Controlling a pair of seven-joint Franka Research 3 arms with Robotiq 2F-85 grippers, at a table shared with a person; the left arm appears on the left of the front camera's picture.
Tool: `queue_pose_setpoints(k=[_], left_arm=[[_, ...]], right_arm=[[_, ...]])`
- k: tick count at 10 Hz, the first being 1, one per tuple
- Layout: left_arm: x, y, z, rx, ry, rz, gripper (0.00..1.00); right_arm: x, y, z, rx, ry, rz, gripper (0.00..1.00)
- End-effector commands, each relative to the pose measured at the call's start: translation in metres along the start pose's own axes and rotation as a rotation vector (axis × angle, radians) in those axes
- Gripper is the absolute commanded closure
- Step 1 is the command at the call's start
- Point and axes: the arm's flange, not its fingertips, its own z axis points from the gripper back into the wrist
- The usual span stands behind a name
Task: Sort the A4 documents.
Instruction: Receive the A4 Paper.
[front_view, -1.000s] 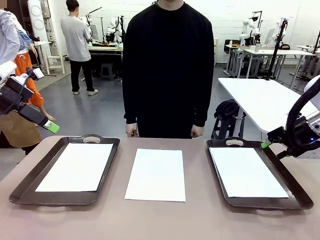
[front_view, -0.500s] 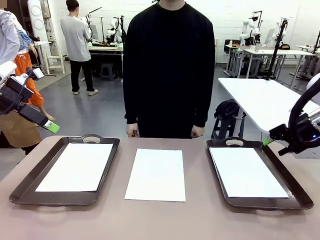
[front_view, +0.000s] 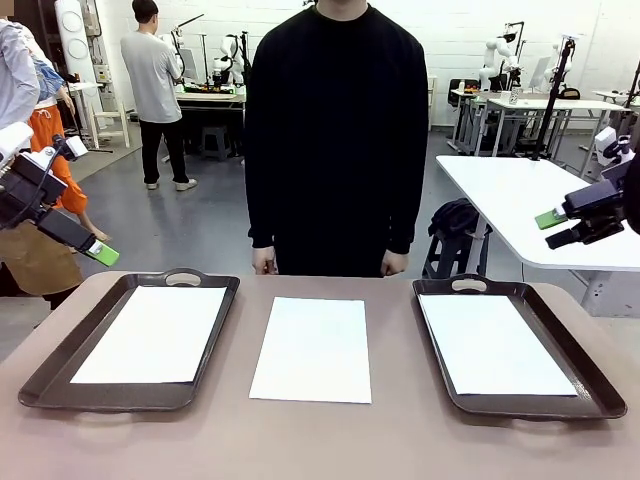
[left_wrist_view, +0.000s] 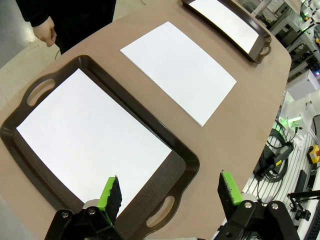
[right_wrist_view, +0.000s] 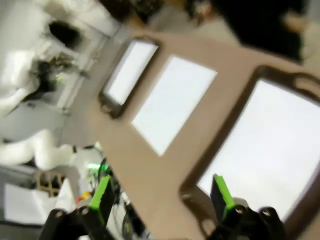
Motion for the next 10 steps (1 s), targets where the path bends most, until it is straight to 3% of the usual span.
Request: queue_pose_setpoints(k=[1,3,5,7,10], left_arm=[[0.0,0.0,0.001,0.0,-0.001,-0.004,0.0],[0.0,0.0,0.001,0.0,-0.001,-0.004,0.0],[0.0,0.0,0.001,0.0,-0.001,-0.004,0.0],[0.0,0.0,0.001,0.0,-0.001,-0.004,0.0],[0.0,0.0,0.001,0.0,-0.001,-0.004,0.0]], right_arm=[[-0.007,0.017,0.002,0.115,0.141,0.134,0.0],[-0.013,0.04,0.004,0.021,0.154,0.325,0.0],[-0.019,0.055,0.003,-0.045,0.052,0.454,0.0],[-0.017,0.057,0.004,-0.036,-0.032,0.478,0.0],[-0.005,0.048,-0.006,-0.03,0.028,0.524,0.0]])
